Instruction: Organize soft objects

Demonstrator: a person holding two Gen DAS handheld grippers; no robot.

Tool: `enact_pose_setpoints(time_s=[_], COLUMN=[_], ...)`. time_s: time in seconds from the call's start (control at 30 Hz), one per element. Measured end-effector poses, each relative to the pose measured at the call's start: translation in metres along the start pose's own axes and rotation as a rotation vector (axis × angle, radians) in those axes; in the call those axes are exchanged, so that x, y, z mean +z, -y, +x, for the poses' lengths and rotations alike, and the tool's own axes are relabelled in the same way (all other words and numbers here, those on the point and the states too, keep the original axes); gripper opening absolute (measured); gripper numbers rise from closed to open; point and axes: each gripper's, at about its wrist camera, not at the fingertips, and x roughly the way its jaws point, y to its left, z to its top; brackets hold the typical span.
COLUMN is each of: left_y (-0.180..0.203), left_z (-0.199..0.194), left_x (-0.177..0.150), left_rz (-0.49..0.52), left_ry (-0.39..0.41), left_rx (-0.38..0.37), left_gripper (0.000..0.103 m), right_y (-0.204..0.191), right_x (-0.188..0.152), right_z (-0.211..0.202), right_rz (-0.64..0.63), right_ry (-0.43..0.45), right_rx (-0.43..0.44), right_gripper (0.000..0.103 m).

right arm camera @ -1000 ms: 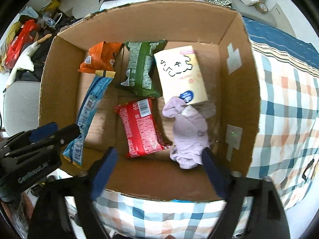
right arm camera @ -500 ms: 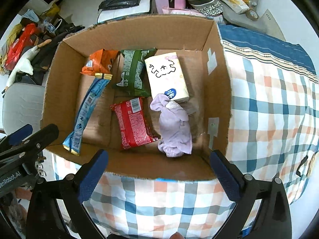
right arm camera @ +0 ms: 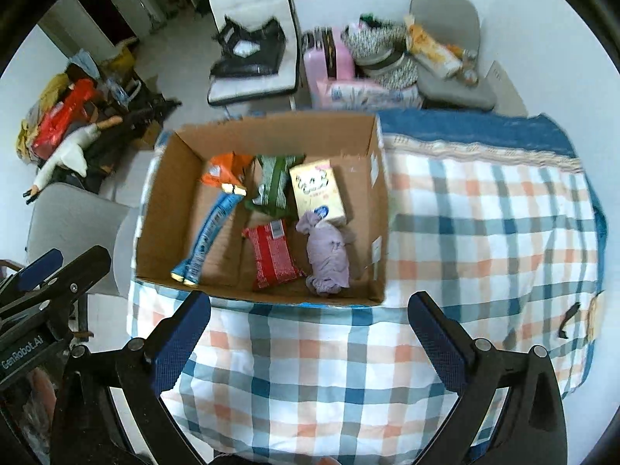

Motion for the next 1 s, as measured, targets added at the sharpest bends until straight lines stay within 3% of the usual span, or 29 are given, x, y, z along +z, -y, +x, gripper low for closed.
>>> enact_pose_setpoints(time_s=[0.27,0.47,1.0], left_y=[0.002,0.003,0.005], left_z=[-0.082,-0.116,-0.144], left_x=[-0.015,-0.024,-0.045], left_rz=[-0.003,0.023,0.039], left_ry=[0.135,0.183,0.227], left_rx=[0.005,0.012,0.047], left_gripper=[0.097,0.097,0.097], right_y=[-0.001,-0.006,-0.006], right_x=[-0.028,-0.045,-0.068], right_z=[-0.090,-0.131,-0.166], right_rz=[-0.018,-0.031,-0.014], right_ry=[0.146,0.201,0.248], right_rx=[0.008,-0.011,-0.082], right_gripper=[0.103,0.103,0.103])
